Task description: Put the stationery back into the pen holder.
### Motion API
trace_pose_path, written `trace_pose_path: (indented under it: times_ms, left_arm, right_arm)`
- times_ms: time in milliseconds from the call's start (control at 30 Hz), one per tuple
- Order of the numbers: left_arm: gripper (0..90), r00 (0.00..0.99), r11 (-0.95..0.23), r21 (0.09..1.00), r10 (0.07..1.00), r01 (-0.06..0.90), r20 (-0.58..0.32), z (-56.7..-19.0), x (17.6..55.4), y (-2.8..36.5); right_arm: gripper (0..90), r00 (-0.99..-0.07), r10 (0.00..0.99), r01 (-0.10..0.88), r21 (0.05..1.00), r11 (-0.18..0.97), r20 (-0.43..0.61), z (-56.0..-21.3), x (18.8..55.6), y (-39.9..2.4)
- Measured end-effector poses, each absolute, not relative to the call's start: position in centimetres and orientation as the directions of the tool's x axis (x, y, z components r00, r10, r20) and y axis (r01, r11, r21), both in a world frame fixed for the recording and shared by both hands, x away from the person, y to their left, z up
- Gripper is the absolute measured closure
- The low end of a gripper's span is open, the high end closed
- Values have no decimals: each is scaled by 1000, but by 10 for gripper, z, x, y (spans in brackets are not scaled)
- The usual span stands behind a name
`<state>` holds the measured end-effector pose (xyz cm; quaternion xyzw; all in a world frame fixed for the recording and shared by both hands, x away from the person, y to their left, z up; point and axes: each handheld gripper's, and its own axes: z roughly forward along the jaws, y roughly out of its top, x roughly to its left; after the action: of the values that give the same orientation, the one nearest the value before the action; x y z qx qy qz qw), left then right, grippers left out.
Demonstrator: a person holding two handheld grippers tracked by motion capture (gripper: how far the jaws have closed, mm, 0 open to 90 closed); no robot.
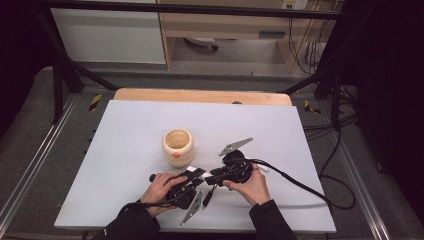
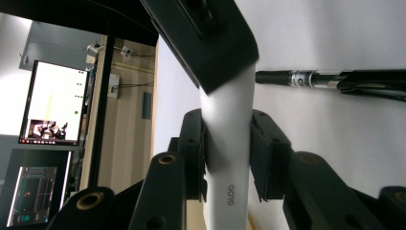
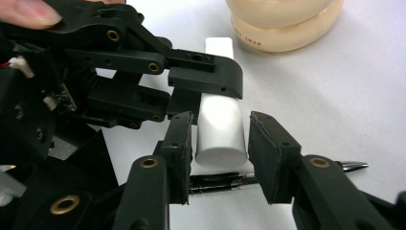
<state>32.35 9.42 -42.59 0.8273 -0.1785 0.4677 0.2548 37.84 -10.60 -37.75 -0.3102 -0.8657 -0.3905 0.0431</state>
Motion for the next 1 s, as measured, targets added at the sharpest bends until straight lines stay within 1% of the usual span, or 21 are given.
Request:
trace_pose_path:
  times_ms: [167, 267, 300, 367, 433, 467, 567, 700, 833, 1000]
  left_arm:
    - [685, 522, -813, 272, -45, -514, 852, -426, 325, 96]
    - [685, 536, -819, 282, -36, -500, 843, -426, 326, 97]
    - [685, 539, -820, 285, -35, -497, 841, -426, 327, 98]
    - [685, 548, -824, 293, -26, -485, 836, -426, 328, 99]
    - [685, 558, -825, 305, -16, -477, 829, -427, 329, 99]
    - [685, 562, -826, 308, -14, -472, 827, -426, 329, 100]
    - [684, 587, -825, 340, 12, -451, 809, -426, 330, 101]
    - [685, 621, -827, 379, 47, -415, 783, -425, 331, 104]
    - [684, 653, -824, 425, 90, -375, 752, -422, 333, 108]
    - [685, 706, -793, 526, 180, -308, 685, -419, 337, 114]
  right_arm:
    - [495, -807, 512, 551, 684, 478, 294, -371, 376, -114]
    - [402, -799, 535, 544, 709, 450, 274, -370, 375, -124]
    - [389, -795, 542, 546, 711, 444, 272, -369, 374, -127]
    - [326, -794, 552, 535, 725, 434, 255, -370, 374, -134]
    - [296, -786, 565, 535, 734, 419, 250, -372, 373, -142]
    - [268, -785, 567, 532, 739, 414, 247, -372, 373, -145]
    - [197, -777, 591, 517, 754, 404, 216, -376, 371, -153]
    - [127, -759, 621, 516, 764, 387, 198, -383, 372, -163]
    - [82, -736, 649, 529, 762, 374, 192, -391, 372, -173]
    - [51, -715, 675, 537, 760, 366, 181, -400, 369, -187]
